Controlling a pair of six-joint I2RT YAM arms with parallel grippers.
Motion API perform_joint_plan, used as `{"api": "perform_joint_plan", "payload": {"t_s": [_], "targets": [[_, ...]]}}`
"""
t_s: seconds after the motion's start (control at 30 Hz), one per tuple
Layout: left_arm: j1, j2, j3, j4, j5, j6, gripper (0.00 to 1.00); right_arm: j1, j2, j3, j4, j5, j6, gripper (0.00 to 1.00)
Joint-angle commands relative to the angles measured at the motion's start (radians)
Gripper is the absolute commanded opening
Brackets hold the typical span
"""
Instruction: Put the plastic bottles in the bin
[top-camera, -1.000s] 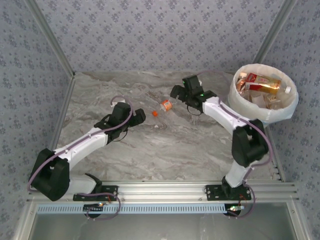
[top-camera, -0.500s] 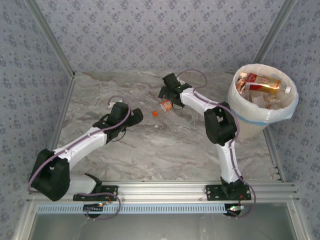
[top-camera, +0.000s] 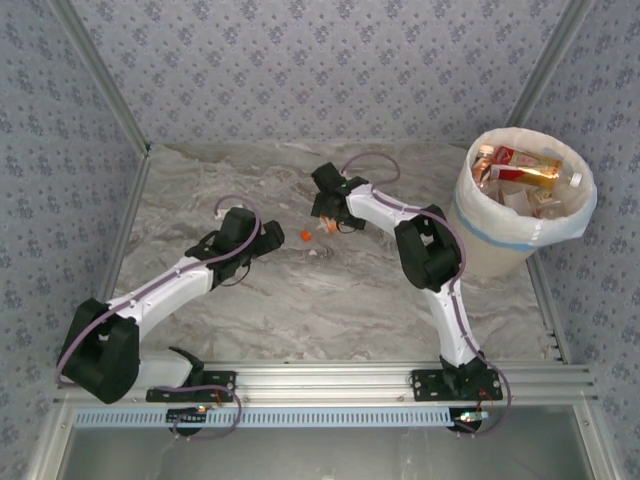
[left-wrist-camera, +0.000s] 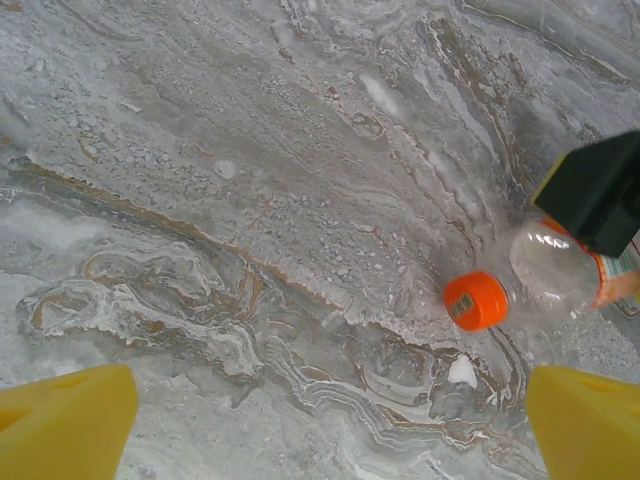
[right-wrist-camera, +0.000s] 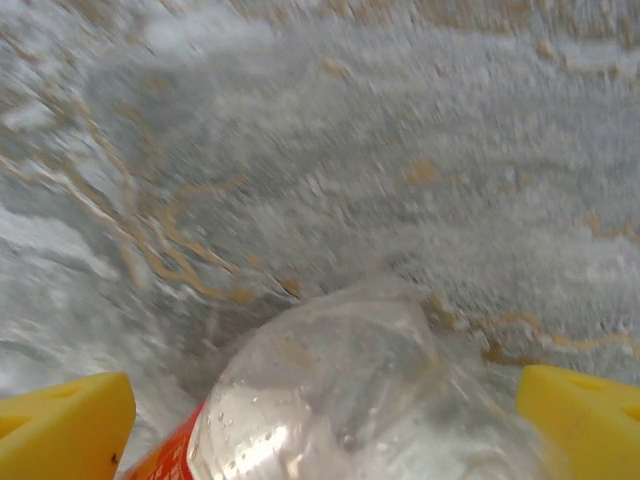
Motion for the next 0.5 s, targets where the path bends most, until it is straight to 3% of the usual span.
{"api": "perform_joint_plan", "payload": {"t_s": [0.0, 0.3, 0.4, 0.47], "targets": [[0.008, -0.031, -0.011, -0.010, -0.022, -0.007, 0.99, -0.002, -0.078, -0.088, 0.022, 0.007, 0.040, 1.00], [0.012, -0.012, -0.006, 0.003, -0.013, -0.008, 0.99, 0.044, -0.093, -0.162, 0.048, 0.012, 0.051, 0.97], [0.012, -0.010, -0.006, 0.002, -0.012, -0.007, 0.99, 0.045, -0.092, -0.163, 0.047, 0.030, 0.042, 0.80], [0.012, -0.011, -0.006, -0.001, -0.013, -0.007, 0.99, 0.043, -0.098, -0.162, 0.049, 0.042, 0.014, 0.74]]}}
